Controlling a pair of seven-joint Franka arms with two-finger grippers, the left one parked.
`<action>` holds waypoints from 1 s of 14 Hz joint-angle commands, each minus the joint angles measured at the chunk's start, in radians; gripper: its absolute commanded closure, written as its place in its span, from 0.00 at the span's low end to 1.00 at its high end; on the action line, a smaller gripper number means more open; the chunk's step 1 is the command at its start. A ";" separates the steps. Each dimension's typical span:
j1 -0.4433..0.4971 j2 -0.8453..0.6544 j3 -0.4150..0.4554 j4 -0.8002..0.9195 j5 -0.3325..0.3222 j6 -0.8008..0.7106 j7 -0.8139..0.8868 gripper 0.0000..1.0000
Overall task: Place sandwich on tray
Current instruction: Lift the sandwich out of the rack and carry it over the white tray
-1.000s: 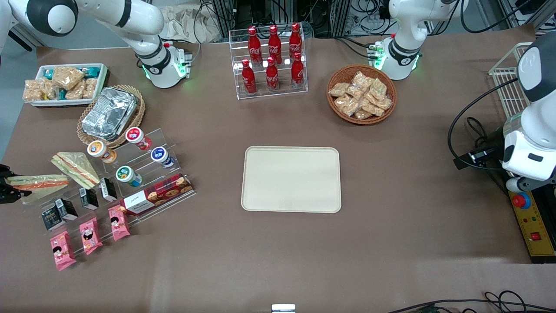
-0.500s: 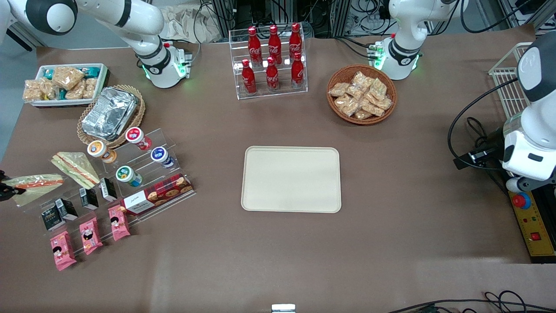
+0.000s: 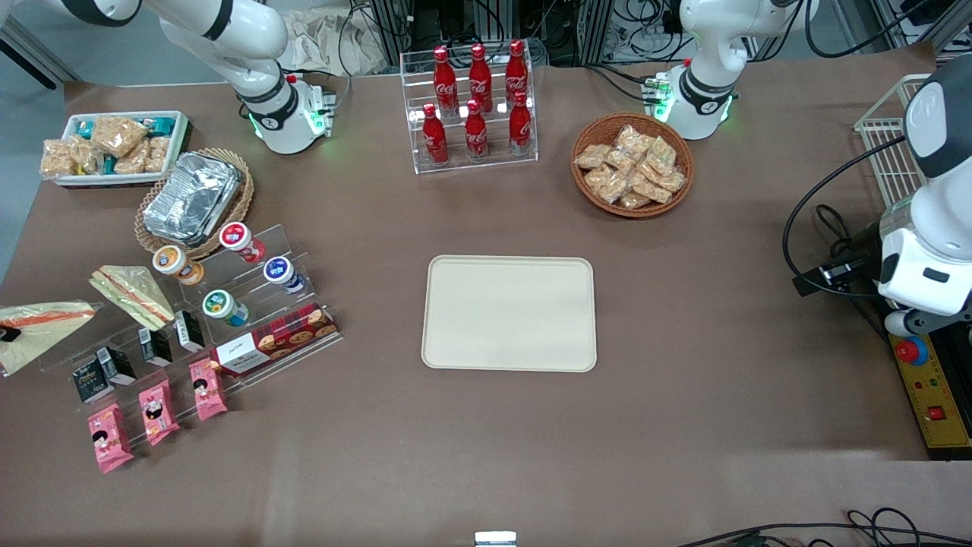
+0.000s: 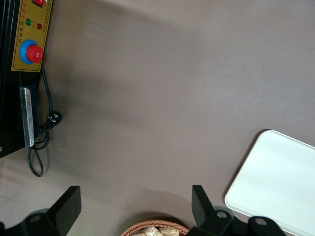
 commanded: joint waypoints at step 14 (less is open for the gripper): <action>0.578 -0.078 -0.008 0.016 0.121 -0.145 0.635 0.64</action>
